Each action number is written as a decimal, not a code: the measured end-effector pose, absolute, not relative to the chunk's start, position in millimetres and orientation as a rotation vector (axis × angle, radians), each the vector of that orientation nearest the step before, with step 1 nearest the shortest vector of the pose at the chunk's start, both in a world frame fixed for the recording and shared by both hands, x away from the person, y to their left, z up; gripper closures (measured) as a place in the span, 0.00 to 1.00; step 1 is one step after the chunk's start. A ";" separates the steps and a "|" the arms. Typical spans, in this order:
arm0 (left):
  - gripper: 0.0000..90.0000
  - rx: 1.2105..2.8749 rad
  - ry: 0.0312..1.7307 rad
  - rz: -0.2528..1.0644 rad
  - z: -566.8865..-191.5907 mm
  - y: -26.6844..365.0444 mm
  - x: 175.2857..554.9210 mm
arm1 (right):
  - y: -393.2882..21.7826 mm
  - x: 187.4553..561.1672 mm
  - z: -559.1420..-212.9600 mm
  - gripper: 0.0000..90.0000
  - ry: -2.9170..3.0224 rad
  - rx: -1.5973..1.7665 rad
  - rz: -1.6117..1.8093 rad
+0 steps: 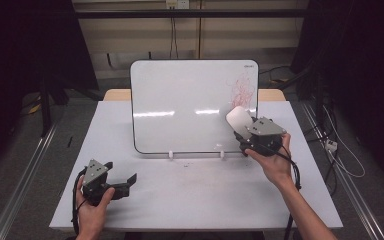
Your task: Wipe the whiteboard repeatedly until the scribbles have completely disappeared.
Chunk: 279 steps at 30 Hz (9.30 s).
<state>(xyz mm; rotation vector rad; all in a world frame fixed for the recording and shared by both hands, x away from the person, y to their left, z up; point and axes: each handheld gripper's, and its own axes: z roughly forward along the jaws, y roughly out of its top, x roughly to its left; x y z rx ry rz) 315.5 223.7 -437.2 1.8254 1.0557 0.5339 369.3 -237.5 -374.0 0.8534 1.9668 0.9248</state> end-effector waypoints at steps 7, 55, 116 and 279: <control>0.05 1.834 1.051 0.532 -437.3 222.1 316.8 | -234.1 375.5 -363.7 0.35 1.926 0.840 0.921; 0.05 1.841 1.040 0.512 -437.7 219.9 318.3 | -215.4 462.7 -326.9 0.35 1.838 0.840 0.725; 0.05 1.844 1.044 0.511 -438.1 223.3 317.9 | -221.3 470.1 -330.6 0.35 1.823 0.890 0.767; 0.05 1.858 1.039 0.505 -439.5 219.3 319.5 | -214.2 445.4 -357.9 0.35 1.834 1.130 0.773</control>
